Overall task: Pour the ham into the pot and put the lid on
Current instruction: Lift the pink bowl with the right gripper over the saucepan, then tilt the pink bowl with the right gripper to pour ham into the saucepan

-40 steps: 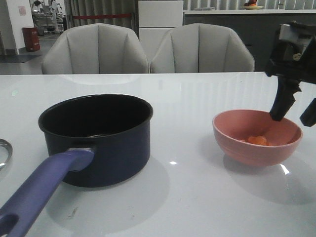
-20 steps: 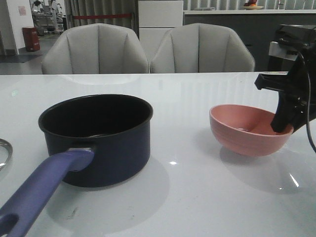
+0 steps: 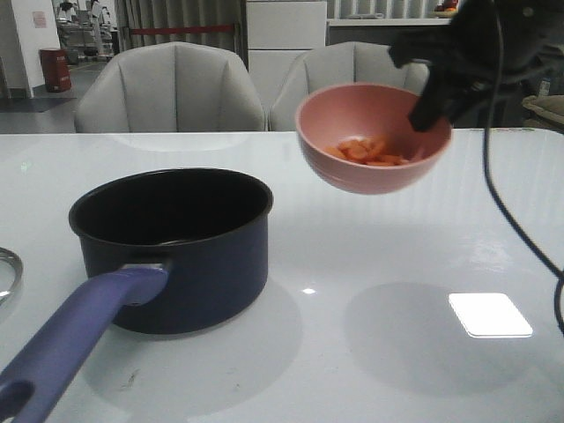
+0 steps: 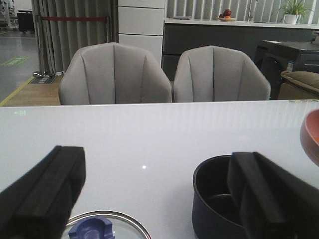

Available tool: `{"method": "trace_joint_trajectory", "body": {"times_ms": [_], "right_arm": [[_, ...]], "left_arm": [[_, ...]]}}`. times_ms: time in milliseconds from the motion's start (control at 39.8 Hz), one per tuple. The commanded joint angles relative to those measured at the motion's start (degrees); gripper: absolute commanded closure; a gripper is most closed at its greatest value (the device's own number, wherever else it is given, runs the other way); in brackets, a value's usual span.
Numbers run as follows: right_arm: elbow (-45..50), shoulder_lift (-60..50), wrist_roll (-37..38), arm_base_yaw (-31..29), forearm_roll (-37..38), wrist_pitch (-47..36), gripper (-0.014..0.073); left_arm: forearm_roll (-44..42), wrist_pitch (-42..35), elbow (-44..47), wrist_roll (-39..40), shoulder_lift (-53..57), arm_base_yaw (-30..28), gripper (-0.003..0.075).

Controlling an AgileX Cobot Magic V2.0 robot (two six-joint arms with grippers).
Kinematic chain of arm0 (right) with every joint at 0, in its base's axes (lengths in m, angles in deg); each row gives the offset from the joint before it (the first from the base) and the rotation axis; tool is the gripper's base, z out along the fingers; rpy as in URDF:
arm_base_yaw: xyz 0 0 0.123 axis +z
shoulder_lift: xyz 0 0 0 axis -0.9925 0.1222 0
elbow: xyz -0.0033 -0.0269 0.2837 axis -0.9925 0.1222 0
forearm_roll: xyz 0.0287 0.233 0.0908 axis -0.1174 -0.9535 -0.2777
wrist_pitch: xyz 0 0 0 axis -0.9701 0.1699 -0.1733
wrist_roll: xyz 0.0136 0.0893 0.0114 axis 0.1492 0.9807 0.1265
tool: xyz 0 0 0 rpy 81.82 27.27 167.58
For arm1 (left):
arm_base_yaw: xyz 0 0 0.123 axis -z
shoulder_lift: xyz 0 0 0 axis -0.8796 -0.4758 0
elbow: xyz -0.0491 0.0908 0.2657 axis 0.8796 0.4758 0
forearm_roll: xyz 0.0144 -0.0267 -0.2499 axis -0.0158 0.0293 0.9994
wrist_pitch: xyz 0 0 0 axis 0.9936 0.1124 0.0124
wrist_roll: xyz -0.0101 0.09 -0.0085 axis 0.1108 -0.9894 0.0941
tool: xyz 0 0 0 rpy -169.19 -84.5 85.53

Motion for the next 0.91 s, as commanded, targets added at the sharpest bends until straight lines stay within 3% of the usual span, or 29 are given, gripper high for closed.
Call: {"method": "trace_joint_trajectory", "body": {"times_ms": [0, 151, 327, 553, 779, 880], "right_arm": [[-1.95, -3.96, -0.62, 4.7, 1.96, -8.07, 0.0454], [-1.95, -3.29, -0.62, 11.47, 5.41, -18.05, 0.0454], [-1.76, -1.02, -0.69, 15.42, 8.98, -34.04, 0.0454], [-0.21, 3.34, -10.69, 18.46, 9.36, -51.01, 0.0454], [5.08, 8.03, -17.59, 21.45, 9.9, -76.21, 0.0454], [7.8, 9.73, -18.13, 21.61, 13.65, -87.59, 0.0454]], "left_arm": [[0.43, -4.35, -1.57, 0.08, -0.55, 0.34, 0.0092], [0.43, -4.26, -1.57, 0.08, -0.55, 0.34, 0.0092], [0.43, -4.0, -1.57, 0.08, -0.55, 0.34, 0.0092], [0.43, -3.9, -1.57, 0.08, -0.55, 0.34, 0.0092], [0.43, -3.9, -1.57, 0.08, -0.55, 0.34, 0.0092], [0.43, -3.9, -1.57, 0.08, -0.55, 0.34, 0.0092]]}}
